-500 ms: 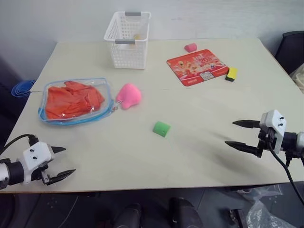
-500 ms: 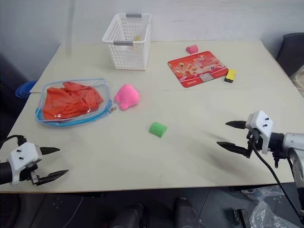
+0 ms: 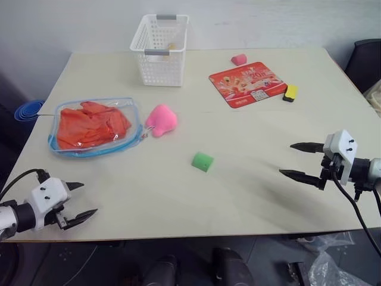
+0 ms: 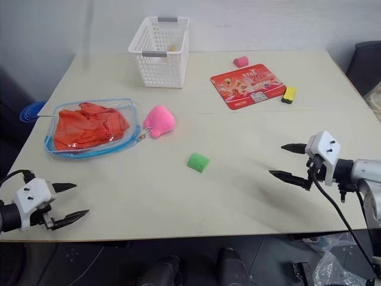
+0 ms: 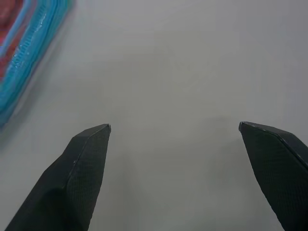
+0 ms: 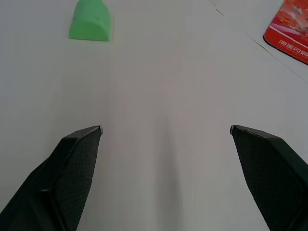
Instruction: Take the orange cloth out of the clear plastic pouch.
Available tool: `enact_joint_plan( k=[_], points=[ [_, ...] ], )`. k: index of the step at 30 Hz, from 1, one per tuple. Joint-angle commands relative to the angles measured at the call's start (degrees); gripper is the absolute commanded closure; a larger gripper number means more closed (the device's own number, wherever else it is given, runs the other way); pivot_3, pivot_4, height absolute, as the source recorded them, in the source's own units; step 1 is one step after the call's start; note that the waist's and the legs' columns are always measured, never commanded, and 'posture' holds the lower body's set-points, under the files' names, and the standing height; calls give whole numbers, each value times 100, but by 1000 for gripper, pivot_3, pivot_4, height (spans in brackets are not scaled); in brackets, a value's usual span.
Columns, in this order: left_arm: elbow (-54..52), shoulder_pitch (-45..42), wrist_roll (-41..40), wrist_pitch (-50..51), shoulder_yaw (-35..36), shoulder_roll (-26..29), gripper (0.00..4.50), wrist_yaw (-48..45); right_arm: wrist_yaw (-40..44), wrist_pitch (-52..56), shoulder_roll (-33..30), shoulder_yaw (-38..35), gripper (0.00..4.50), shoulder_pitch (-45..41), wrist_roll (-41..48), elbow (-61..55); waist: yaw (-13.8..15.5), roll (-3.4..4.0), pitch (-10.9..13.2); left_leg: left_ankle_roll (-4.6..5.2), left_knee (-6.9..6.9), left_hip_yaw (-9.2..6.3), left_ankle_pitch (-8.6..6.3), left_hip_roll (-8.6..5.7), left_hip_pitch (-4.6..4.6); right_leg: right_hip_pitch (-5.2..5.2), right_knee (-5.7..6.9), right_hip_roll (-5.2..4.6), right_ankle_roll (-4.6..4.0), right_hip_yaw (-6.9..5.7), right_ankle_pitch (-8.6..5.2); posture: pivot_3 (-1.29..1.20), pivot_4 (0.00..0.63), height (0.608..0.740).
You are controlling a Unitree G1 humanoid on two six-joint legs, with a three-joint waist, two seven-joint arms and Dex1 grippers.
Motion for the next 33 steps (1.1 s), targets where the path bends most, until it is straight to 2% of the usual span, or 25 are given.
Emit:
enact_joint_plan(
  k=[1,5,12,16,23,28,33],
  points=[
    [-146,-78,-77,47,81,2,0,73,-58,-96,42,-40,31,-55,35,-65,-77,18,7,8,-8,-78,13,-20,2,46,-3,-30,0,-76,0,0,150,740],
    [-207,-143,-140,128,66,-26,0,74,-62,-78,32,-33,31,-52,33,-13,-151,43,19,7,-16,-355,68,-146,16,157,-6,-149,-31,-319,-20,0,150,740],
    [-432,-311,-370,433,11,-111,0,92,-115,-20,36,-48,31,-37,64,-110,78,51,26,4,-1,-349,65,-150,10,150,-27,-143,-39,-271,-24,0,150,740],
    [-814,-584,-769,960,-61,-152,0,115,-258,337,71,8,31,-73,214,-588,119,52,26,4,-2,-347,64,-149,10,150,-33,-141,-39,-266,-24,0,150,740],
    [-1560,-1286,-1591,2054,-355,-99,0,171,-755,1433,378,-76,31,-70,982,-1708,137,53,27,-1,-3,-347,62,-137,10,150,-44,-122,-38,-257,-24,0,150,740],
    [-2158,-2118,-2292,2885,-919,-59,0,251,-1748,2257,990,670,31,-80,1050,-2883,139,52,27,-15,0,-347,55,-117,12,149,-46,-93,-36,-241,-23,0,150,740],
    [-2367,-2887,-2663,3311,-1537,-98,0,233,-2787,2615,1864,1845,31,-485,298,-2769,114,50,28,-24,-2,-351,56,-127,14,114,-10,-78,-36,-198,-23,0,150,740]
  ],
)
